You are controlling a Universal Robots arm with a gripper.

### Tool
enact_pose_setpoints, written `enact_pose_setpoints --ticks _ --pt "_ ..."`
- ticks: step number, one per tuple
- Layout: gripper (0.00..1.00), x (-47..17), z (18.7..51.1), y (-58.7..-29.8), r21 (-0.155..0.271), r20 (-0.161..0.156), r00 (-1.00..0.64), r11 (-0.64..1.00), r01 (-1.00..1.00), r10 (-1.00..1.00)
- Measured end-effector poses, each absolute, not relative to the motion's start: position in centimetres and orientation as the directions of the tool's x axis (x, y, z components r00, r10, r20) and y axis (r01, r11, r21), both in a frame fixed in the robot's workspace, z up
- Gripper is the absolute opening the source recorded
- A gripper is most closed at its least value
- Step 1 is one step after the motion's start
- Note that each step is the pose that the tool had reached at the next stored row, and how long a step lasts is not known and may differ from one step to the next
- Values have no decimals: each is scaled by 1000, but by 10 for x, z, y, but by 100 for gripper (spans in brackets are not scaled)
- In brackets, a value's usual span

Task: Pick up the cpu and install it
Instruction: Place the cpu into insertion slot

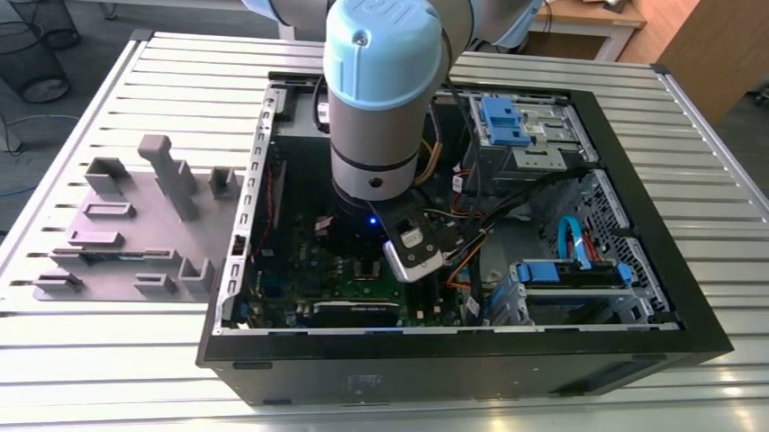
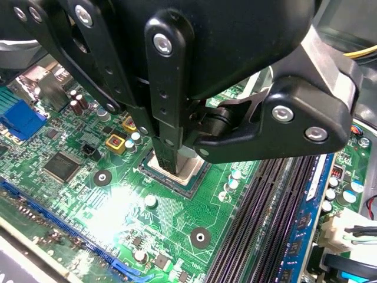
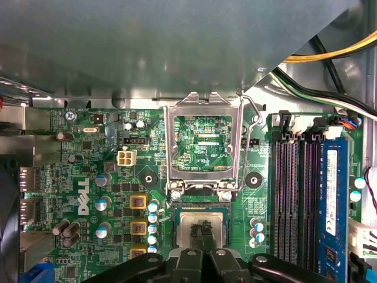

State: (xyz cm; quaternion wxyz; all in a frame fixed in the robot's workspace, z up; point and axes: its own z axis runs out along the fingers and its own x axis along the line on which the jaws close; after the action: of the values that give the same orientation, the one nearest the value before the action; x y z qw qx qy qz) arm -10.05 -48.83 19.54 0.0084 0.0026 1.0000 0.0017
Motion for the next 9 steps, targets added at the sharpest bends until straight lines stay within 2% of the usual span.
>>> enact_pose_setpoints --ticks 9 --pt "10 -100 196 -488 3 -17 -1000 1000 16 16"
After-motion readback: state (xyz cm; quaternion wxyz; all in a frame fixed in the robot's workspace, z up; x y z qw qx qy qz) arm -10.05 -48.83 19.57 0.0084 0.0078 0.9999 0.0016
